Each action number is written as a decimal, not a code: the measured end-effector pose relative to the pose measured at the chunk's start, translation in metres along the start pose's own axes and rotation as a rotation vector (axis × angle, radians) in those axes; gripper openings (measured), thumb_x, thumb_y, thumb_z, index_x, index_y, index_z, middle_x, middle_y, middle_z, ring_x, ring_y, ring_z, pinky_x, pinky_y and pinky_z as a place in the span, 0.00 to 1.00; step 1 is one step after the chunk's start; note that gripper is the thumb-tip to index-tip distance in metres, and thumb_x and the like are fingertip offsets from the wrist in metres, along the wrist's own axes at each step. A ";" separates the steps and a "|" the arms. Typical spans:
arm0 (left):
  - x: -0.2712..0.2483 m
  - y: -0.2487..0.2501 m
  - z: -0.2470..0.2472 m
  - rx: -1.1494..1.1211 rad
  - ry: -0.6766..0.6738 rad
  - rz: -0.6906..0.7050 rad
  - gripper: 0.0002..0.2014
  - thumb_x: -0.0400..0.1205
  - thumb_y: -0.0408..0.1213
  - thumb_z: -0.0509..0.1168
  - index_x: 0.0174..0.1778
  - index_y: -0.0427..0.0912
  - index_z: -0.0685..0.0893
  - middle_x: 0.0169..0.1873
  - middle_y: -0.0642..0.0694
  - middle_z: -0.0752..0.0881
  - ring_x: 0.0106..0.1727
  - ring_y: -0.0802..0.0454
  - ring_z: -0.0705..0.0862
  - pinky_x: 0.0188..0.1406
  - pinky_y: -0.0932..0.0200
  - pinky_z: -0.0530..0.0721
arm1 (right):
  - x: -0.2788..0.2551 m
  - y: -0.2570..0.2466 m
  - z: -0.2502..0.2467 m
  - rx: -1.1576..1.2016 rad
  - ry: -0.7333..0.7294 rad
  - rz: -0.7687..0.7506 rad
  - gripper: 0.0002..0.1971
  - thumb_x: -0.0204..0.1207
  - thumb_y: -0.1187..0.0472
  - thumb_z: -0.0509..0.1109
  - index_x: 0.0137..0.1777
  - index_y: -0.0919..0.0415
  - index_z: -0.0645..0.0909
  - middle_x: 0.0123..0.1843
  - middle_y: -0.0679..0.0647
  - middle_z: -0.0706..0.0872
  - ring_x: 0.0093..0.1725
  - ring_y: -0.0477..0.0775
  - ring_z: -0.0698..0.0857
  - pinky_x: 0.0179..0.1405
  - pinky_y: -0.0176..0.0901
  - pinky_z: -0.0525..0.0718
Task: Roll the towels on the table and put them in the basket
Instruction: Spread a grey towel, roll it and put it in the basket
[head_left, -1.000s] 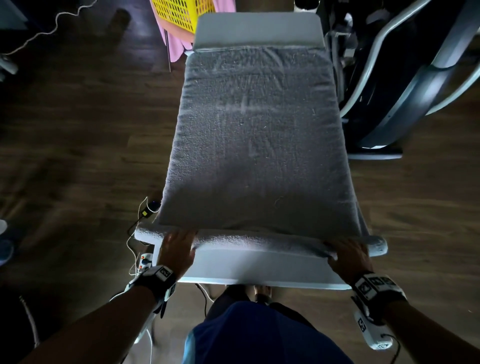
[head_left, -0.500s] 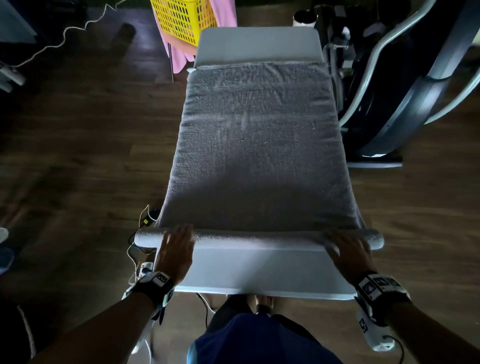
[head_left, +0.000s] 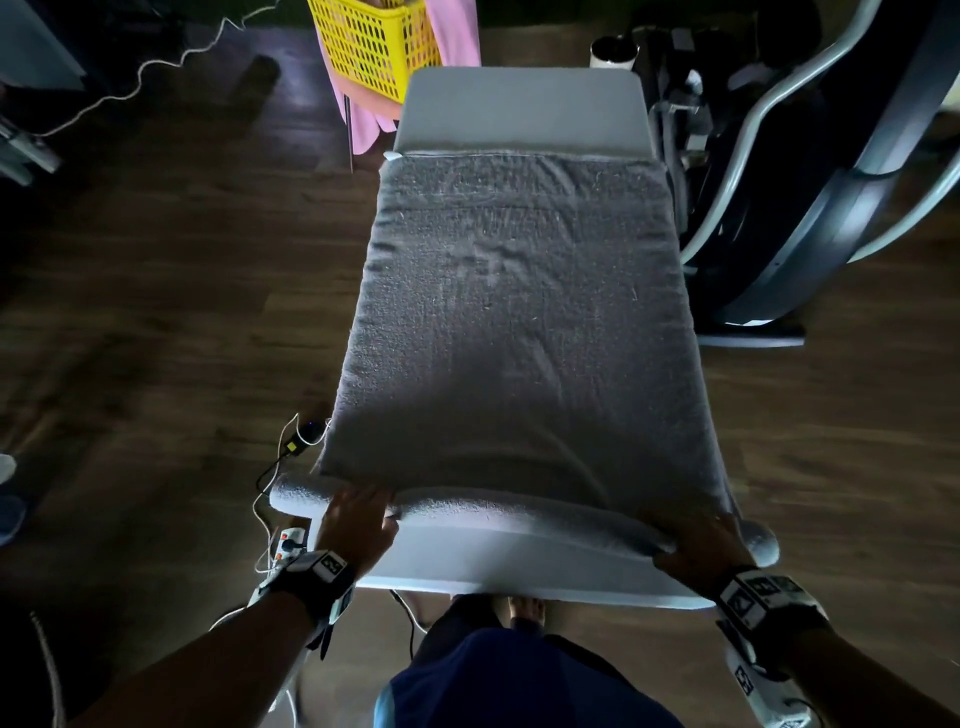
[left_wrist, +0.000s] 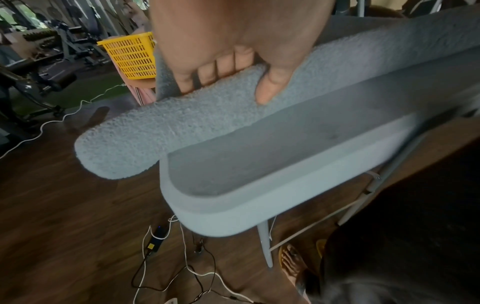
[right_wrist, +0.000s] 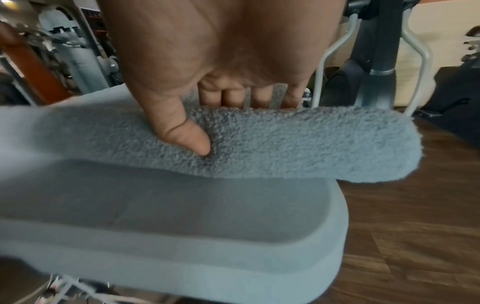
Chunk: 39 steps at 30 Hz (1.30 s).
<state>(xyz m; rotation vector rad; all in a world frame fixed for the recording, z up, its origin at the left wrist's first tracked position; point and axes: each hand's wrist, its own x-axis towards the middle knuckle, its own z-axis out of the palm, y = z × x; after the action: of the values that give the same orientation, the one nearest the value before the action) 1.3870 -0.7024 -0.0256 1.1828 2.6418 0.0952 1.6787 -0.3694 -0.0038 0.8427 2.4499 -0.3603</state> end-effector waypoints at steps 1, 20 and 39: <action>-0.005 -0.001 0.001 0.009 0.022 0.033 0.06 0.68 0.41 0.65 0.34 0.44 0.85 0.32 0.47 0.86 0.34 0.42 0.85 0.41 0.51 0.84 | 0.000 0.000 -0.003 -0.007 -0.029 0.007 0.26 0.70 0.42 0.61 0.71 0.30 0.72 0.71 0.43 0.78 0.74 0.52 0.71 0.70 0.51 0.63; 0.003 -0.019 0.003 0.103 -0.116 0.210 0.15 0.77 0.41 0.51 0.37 0.44 0.83 0.35 0.45 0.84 0.38 0.41 0.86 0.39 0.48 0.82 | 0.006 -0.001 0.019 0.126 0.080 0.041 0.16 0.76 0.53 0.63 0.60 0.53 0.85 0.61 0.58 0.86 0.61 0.63 0.81 0.60 0.53 0.74; 0.006 -0.014 0.000 -0.080 -0.145 0.184 0.24 0.66 0.25 0.72 0.59 0.36 0.82 0.52 0.39 0.84 0.52 0.37 0.82 0.57 0.42 0.84 | 0.004 -0.008 0.028 0.313 0.271 -0.085 0.26 0.60 0.69 0.81 0.60 0.61 0.85 0.56 0.59 0.87 0.55 0.66 0.84 0.53 0.57 0.84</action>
<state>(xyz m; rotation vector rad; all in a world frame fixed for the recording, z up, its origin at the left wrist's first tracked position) 1.3724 -0.7075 -0.0291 1.3496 2.3790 0.1407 1.6817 -0.3851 -0.0288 0.9708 2.7295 -0.7170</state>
